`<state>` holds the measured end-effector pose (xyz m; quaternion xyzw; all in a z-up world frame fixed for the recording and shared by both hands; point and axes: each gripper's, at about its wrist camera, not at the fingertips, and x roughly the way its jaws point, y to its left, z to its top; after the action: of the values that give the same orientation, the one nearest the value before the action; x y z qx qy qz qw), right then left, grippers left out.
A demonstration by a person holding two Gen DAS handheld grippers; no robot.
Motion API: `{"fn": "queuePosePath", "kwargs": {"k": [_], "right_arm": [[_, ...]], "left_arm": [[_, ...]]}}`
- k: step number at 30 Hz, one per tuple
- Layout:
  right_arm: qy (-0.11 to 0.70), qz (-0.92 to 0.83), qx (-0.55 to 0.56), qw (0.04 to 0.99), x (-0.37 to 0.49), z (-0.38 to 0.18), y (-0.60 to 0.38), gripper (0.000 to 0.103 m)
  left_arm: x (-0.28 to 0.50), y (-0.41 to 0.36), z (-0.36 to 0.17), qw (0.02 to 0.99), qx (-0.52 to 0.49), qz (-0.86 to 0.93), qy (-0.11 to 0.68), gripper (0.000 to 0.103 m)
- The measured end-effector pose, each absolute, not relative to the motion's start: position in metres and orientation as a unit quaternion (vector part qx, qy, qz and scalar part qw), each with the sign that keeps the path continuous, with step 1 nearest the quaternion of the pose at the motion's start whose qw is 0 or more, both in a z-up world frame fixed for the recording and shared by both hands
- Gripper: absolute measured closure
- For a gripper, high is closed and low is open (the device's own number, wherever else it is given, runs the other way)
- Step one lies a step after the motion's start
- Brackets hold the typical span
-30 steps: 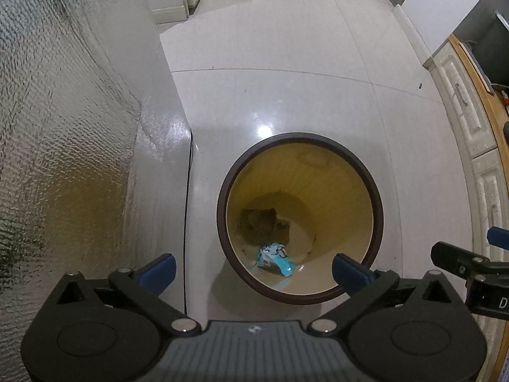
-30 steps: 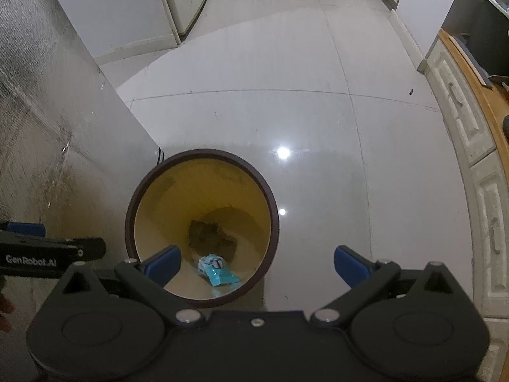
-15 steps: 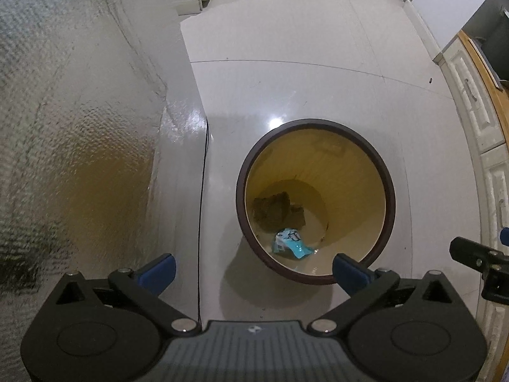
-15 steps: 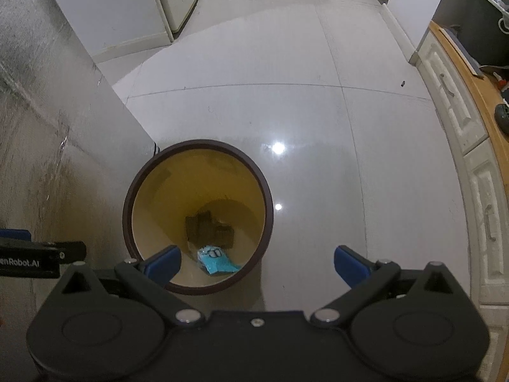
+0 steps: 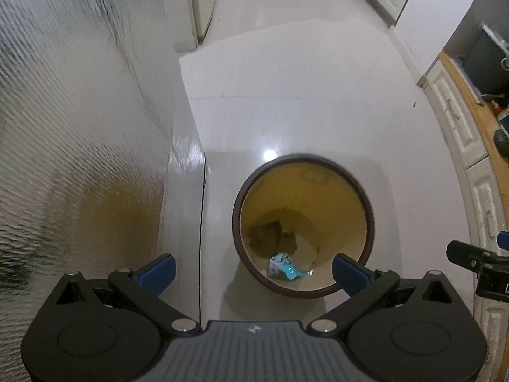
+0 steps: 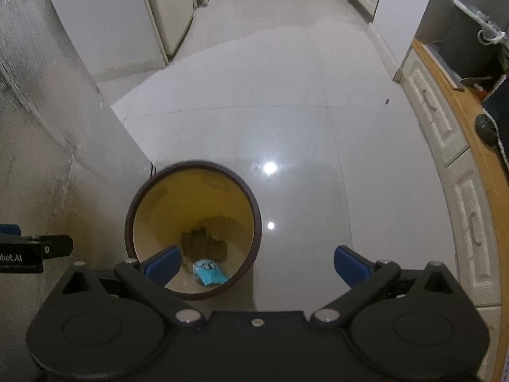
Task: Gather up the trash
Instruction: 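Move both empty tools back to the counter trash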
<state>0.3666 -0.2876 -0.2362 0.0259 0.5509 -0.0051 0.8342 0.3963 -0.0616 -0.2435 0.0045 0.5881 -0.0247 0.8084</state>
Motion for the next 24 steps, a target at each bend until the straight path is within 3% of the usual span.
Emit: {"fn": "queuePosePath", "kwargs": {"k": [24], "right_arm": [[0.382, -0.014, 0.011, 0.924, 0.308, -0.09, -0.299, 0.0]], "left_arm": [[0.333, -0.082, -0.087, 0.903, 0.004, -0.064, 0.425, 0.0]]}}
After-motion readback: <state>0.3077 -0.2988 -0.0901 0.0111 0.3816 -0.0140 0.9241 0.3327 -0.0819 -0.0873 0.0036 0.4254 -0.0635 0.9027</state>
